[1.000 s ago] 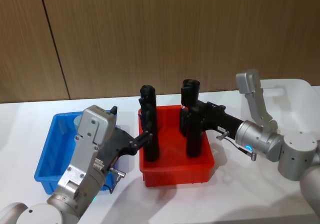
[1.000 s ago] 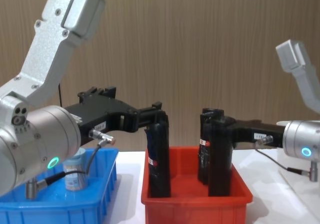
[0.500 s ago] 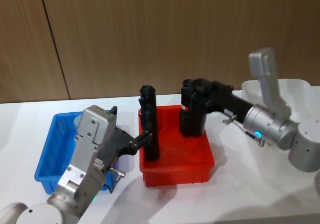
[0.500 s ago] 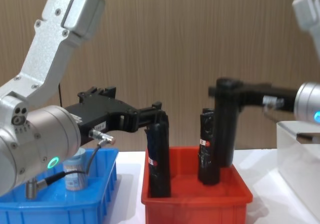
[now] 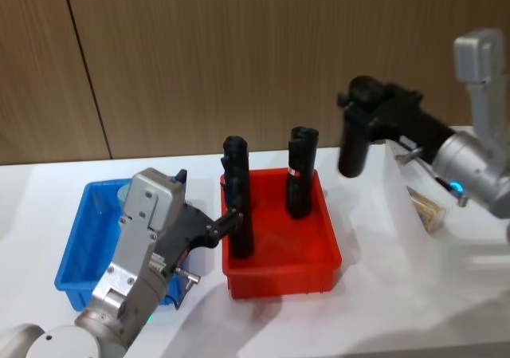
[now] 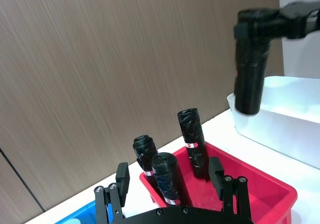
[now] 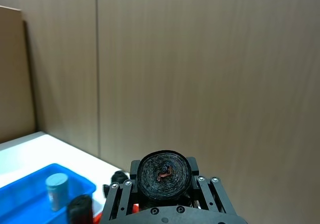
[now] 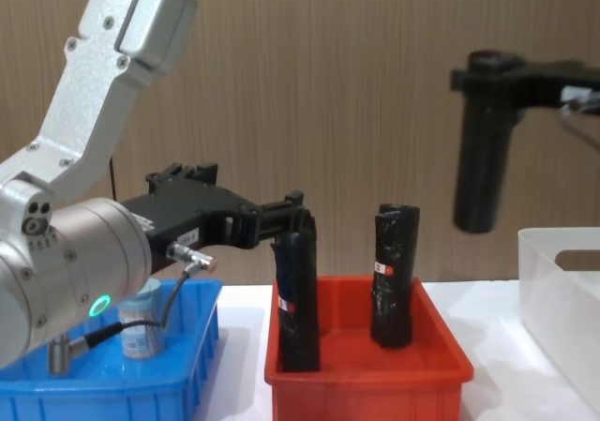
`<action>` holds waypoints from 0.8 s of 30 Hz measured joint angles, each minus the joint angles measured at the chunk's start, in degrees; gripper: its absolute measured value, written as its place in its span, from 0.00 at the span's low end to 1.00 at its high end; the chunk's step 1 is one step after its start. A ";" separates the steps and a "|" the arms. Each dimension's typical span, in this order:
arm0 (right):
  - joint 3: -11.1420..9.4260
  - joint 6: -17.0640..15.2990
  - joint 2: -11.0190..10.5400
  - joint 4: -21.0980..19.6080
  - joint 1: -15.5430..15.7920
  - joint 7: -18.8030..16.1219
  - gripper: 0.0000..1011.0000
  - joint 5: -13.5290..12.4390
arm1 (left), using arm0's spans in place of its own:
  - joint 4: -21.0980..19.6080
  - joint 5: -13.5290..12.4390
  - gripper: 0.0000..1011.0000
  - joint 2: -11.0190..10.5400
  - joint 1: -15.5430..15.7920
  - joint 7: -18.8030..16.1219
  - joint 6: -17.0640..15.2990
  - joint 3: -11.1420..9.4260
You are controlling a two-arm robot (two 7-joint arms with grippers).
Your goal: Pick the cotton swabs from the blue box and place them into the white box.
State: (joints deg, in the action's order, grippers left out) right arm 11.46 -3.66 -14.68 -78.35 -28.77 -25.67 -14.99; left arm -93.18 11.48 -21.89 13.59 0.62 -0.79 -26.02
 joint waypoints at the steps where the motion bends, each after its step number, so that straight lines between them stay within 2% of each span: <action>1: -0.17 -0.31 -0.25 -0.67 0.24 0.58 0.53 0.09 | 0.00 0.00 0.99 0.00 0.00 0.00 0.00 0.00; 5: -1.25 -1.58 -1.76 -4.34 1.75 3.22 0.53 0.82 | 0.00 0.00 0.99 0.00 0.00 0.00 0.00 0.00; 12: -2.73 -3.52 -3.72 -7.64 3.57 7.07 0.53 1.94 | 0.00 0.00 0.99 0.00 0.00 0.00 0.00 0.00; 24: -4.94 -6.43 -6.30 -7.70 5.74 11.34 0.53 2.77 | 0.00 0.00 0.99 0.00 0.00 0.00 0.00 0.00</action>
State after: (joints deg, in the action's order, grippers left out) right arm 6.53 -10.08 -20.98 -86.04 -23.04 -14.33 -12.21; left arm -93.18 11.48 -21.89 13.59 0.62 -0.79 -26.03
